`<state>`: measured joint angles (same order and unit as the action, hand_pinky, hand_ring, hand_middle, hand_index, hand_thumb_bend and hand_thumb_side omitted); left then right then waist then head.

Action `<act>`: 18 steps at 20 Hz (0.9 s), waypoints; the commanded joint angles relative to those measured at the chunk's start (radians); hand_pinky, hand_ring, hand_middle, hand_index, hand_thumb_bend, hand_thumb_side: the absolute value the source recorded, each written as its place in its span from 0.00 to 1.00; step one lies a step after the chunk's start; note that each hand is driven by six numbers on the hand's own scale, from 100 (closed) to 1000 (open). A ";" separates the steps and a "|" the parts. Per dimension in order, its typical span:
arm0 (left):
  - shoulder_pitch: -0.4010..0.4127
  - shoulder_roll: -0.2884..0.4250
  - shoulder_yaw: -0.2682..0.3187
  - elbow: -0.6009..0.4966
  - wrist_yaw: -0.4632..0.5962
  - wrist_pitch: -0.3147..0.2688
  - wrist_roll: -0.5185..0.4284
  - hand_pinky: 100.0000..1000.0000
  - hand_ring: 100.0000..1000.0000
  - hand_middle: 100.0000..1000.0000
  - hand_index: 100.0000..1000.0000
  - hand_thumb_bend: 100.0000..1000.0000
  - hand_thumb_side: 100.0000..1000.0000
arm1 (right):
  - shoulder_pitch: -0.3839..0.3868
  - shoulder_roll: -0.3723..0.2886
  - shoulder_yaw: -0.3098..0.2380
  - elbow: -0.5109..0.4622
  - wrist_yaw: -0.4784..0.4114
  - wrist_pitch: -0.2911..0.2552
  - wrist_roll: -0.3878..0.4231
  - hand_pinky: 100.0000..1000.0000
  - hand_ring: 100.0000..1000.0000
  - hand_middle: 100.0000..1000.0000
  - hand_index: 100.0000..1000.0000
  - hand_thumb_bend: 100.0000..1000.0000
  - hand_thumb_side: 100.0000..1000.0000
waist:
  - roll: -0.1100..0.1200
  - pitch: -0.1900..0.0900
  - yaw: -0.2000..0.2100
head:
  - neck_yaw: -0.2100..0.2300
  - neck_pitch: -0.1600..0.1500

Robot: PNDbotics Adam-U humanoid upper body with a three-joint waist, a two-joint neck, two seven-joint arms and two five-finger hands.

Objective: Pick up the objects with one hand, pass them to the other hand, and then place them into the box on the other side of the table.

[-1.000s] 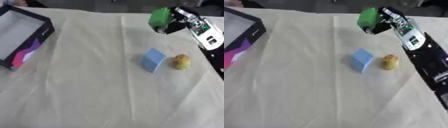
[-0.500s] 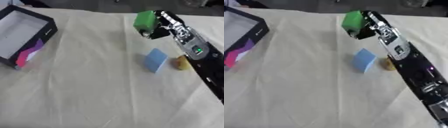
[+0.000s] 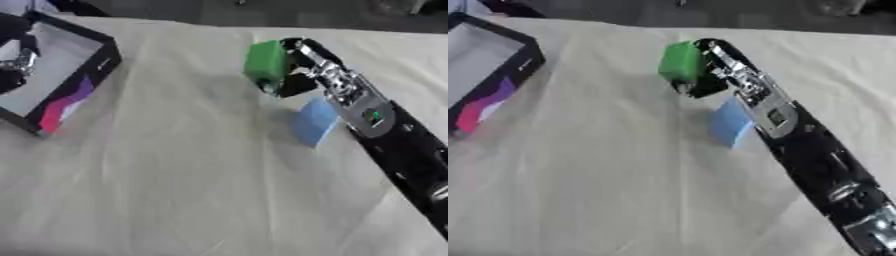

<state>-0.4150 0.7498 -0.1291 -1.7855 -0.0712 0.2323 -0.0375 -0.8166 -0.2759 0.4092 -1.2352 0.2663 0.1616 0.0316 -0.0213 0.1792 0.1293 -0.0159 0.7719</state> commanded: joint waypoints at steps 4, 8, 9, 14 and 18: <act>-0.088 0.046 -0.081 -0.039 -0.138 0.012 -0.127 0.92 0.79 0.76 0.75 0.23 0.01 | -0.014 0.062 0.018 -0.032 0.082 -0.014 -0.013 0.61 0.53 0.42 0.43 0.00 0.00 | 0.020 -0.038 0.000 | 0.012 -0.002; -0.133 0.036 -0.123 -0.041 -0.191 0.005 -0.198 0.91 0.79 0.76 0.77 0.30 0.02 | -0.019 0.102 0.033 -0.039 0.113 -0.015 -0.007 0.60 0.53 0.42 0.43 0.00 0.00 | 0.022 -0.040 0.000 | 0.019 -0.002; -0.143 0.034 -0.132 -0.039 -0.202 0.003 -0.215 0.91 0.80 0.77 0.77 0.32 0.02 | -0.021 0.112 0.037 -0.040 0.123 -0.014 -0.006 0.60 0.53 0.42 0.43 0.00 0.00 | 0.022 -0.040 0.000 | 0.020 -0.002; -0.181 0.016 -0.163 -0.024 -0.252 -0.009 -0.275 0.91 0.80 0.77 0.79 0.37 0.01 | -0.025 0.165 0.051 -0.055 0.171 -0.014 -0.006 0.60 0.53 0.43 0.43 0.00 0.00 | 0.023 -0.041 0.001 | 0.024 -0.002; -0.219 -0.005 -0.193 -0.011 -0.293 -0.028 -0.311 0.91 0.80 0.77 0.80 0.42 0.00 | -0.027 0.208 0.063 -0.063 0.200 -0.005 0.003 0.59 0.53 0.43 0.43 0.00 0.00 | 0.023 -0.042 0.003 | 0.025 -0.002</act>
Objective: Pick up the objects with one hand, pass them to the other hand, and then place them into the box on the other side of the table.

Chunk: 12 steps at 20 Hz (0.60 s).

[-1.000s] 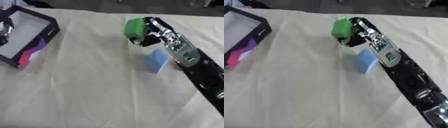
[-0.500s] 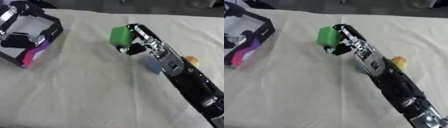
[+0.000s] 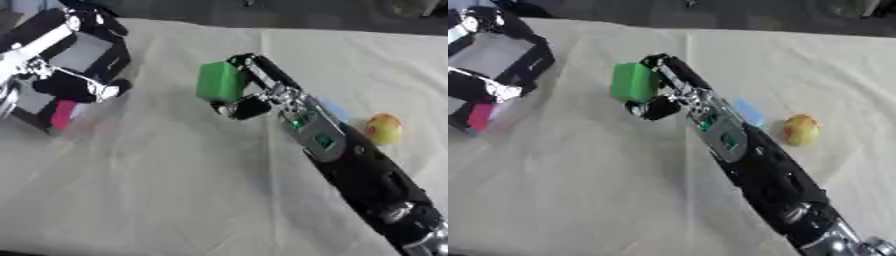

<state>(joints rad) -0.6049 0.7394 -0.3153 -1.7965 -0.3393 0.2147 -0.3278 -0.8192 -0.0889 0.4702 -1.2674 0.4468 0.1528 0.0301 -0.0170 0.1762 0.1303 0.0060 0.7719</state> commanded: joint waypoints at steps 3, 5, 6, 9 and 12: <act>-0.048 -0.011 -0.021 0.013 -0.049 -0.024 -0.038 0.91 0.80 0.77 0.80 0.44 0.01 | -0.025 0.045 0.010 -0.037 0.035 0.012 0.005 0.59 0.53 0.43 0.43 0.00 0.00 | 0.018 -0.039 0.002 | 0.005 -0.002; -0.062 -0.024 -0.036 0.023 -0.063 -0.031 -0.055 0.91 0.80 0.77 0.80 0.44 0.01 | -0.025 0.063 0.015 -0.040 0.049 0.021 0.009 0.59 0.53 0.44 0.43 0.00 0.00 | 0.017 -0.039 0.002 | 0.006 -0.002; -0.068 -0.030 -0.042 0.028 -0.069 -0.035 -0.062 0.91 0.80 0.77 0.80 0.44 0.01 | -0.026 0.070 0.017 -0.041 0.056 0.026 0.012 0.59 0.53 0.44 0.43 0.00 0.00 | 0.017 -0.039 0.002 | 0.007 -0.002; -0.081 -0.048 -0.055 0.039 -0.079 -0.044 -0.076 0.91 0.80 0.77 0.80 0.45 0.02 | -0.026 0.090 0.023 -0.041 0.077 0.040 0.019 0.58 0.53 0.46 0.44 0.00 0.00 | 0.016 -0.039 0.001 | 0.008 -0.002; -0.089 -0.061 -0.067 0.044 -0.087 -0.057 -0.089 0.91 0.80 0.77 0.80 0.47 0.01 | -0.026 0.109 0.020 -0.041 0.086 0.071 0.017 0.55 0.53 0.47 0.44 0.00 0.00 | 0.015 -0.039 0.000 | 0.009 -0.002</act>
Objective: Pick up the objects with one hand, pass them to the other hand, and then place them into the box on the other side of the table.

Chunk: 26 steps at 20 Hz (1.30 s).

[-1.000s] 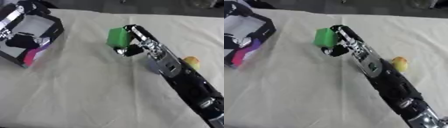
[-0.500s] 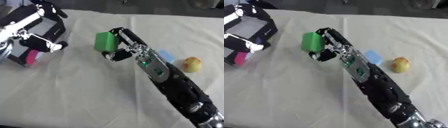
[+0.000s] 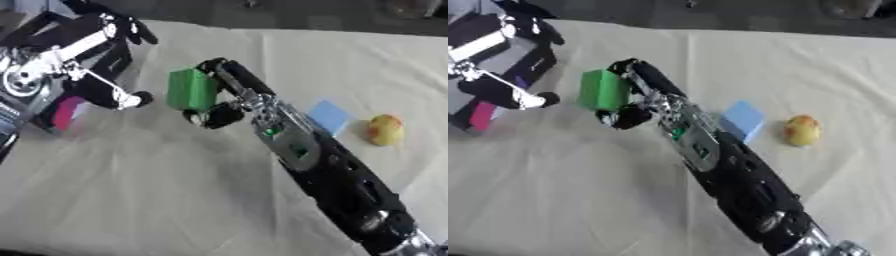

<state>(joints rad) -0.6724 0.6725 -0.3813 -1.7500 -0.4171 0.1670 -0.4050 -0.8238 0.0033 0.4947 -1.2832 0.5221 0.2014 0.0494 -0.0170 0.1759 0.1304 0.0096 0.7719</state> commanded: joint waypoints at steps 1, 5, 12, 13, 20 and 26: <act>-0.021 0.004 -0.004 -0.001 -0.011 -0.013 -0.018 0.91 0.80 0.77 0.80 0.47 0.00 | -0.022 0.023 -0.006 -0.028 0.005 0.036 -0.005 0.54 0.53 0.47 0.44 0.00 0.00 | 0.015 -0.039 -0.001 | 0.006 -0.002; -0.018 0.002 -0.009 0.001 -0.018 -0.033 -0.049 0.91 0.81 0.78 0.81 0.54 0.00 | -0.024 0.036 -0.008 -0.041 -0.035 0.083 -0.011 0.51 0.52 0.47 0.44 0.00 0.01 | 0.014 -0.039 -0.002 | 0.007 -0.002; -0.017 0.000 -0.006 0.002 -0.030 -0.045 -0.073 0.91 0.81 0.78 0.81 0.57 0.02 | -0.027 0.037 -0.001 -0.058 -0.091 0.118 -0.012 0.50 0.51 0.46 0.44 0.00 0.06 | 0.013 -0.039 -0.001 | 0.009 -0.002; -0.018 0.000 -0.007 0.003 -0.031 -0.045 -0.074 0.91 0.81 0.78 0.82 0.61 0.06 | -0.028 0.038 0.000 -0.061 -0.094 0.118 -0.012 0.51 0.51 0.46 0.43 0.00 0.10 | 0.013 -0.039 -0.001 | 0.009 -0.002; -0.018 -0.019 -0.013 0.019 -0.076 -0.036 -0.071 0.91 0.81 0.77 0.82 0.54 0.04 | -0.032 0.055 0.007 -0.089 -0.122 0.122 0.004 0.50 0.50 0.45 0.42 0.00 0.09 | 0.009 -0.038 -0.002 | 0.012 -0.002; -0.020 -0.026 -0.013 0.019 -0.072 -0.011 -0.031 0.90 0.79 0.73 0.79 0.39 0.00 | -0.031 0.057 0.009 -0.090 -0.122 0.132 -0.001 0.49 0.49 0.45 0.41 0.00 0.06 | 0.007 -0.038 -0.001 | 0.015 -0.002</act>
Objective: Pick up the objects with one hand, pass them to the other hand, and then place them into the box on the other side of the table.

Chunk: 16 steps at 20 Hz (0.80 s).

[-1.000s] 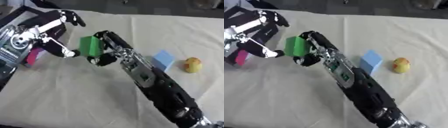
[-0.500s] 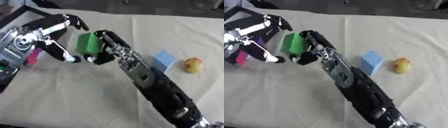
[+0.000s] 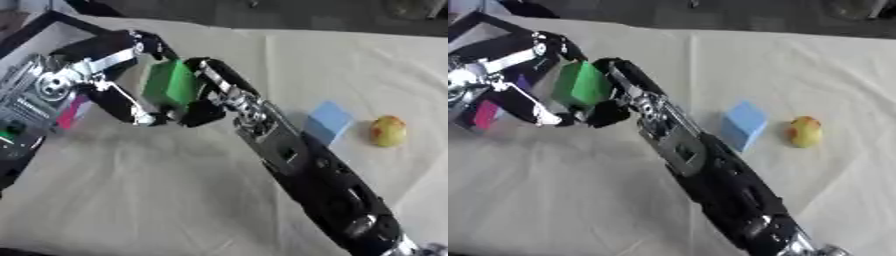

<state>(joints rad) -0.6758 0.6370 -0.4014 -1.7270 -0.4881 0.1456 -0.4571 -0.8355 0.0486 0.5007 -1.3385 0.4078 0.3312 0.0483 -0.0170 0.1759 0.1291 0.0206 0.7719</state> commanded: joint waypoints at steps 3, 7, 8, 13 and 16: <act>-0.017 0.011 0.004 -0.008 0.008 0.019 0.033 0.90 0.79 0.71 0.77 0.33 0.00 | -0.018 0.012 0.005 -0.034 -0.005 0.003 0.003 0.49 0.49 0.45 0.41 0.00 0.05 | 0.007 -0.037 0.000 | 0.004 -0.002; -0.016 0.017 0.000 -0.016 0.011 0.018 0.018 0.89 0.78 0.70 0.77 0.33 0.00 | -0.019 0.011 0.007 -0.029 0.003 0.003 0.008 0.49 0.49 0.45 0.41 0.00 0.02 | 0.007 -0.037 0.001 | 0.005 -0.002; -0.016 0.018 -0.001 -0.018 0.011 0.016 0.012 0.89 0.78 0.70 0.77 0.33 0.00 | -0.019 0.011 0.007 -0.027 0.006 0.003 0.009 0.49 0.49 0.45 0.41 0.00 0.02 | 0.007 -0.036 0.002 | 0.006 -0.002; -0.017 0.019 0.001 -0.024 0.015 0.019 -0.006 0.89 0.78 0.69 0.76 0.29 0.00 | -0.023 0.015 0.009 -0.018 0.022 -0.001 0.023 0.49 0.49 0.45 0.41 0.00 0.02 | 0.007 -0.035 0.003 | 0.006 -0.002; -0.018 0.015 0.000 -0.025 0.022 0.028 -0.001 0.88 0.76 0.66 0.73 0.23 0.00 | -0.023 0.018 0.010 -0.019 0.022 -0.004 0.027 0.49 0.49 0.45 0.41 0.00 0.02 | 0.005 -0.034 0.002 | 0.006 -0.002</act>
<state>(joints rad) -0.6756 0.6383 -0.4105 -1.7337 -0.4749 0.1688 -0.4615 -0.8390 0.0491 0.5023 -1.3410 0.4265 0.3306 0.0688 -0.0173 0.1759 0.1306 0.0236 0.7719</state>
